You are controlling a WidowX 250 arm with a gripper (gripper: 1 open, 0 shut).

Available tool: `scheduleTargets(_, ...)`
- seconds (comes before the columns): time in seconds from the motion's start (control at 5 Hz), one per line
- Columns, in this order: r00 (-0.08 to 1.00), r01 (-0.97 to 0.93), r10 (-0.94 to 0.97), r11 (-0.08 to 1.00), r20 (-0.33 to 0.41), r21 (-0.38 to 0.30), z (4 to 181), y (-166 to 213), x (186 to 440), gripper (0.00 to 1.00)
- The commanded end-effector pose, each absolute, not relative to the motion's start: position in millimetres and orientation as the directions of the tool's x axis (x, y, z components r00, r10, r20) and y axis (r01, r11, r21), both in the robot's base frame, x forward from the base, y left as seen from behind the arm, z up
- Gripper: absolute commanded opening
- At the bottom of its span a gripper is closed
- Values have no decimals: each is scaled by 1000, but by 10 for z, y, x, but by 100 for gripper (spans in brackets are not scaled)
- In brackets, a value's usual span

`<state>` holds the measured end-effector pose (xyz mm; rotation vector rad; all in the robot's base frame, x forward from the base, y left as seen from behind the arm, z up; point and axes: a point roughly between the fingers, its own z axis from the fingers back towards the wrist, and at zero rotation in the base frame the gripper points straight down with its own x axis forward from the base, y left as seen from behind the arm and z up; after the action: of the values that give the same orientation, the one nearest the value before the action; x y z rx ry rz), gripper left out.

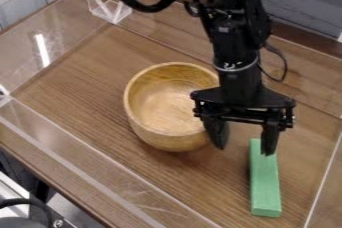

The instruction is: Remove the green block from inside the brown bowl and put it on the table

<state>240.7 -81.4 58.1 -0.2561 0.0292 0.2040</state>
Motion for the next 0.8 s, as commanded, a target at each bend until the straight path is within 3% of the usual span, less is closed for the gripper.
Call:
scheduleTargets(0.0, 977, -205, 212, 941, -5, -270, 670, -805, 2528, 100)
scheduleTargets(0.6, 974, -217, 225, 936, -3, -275, 569, -821, 2552, 100)
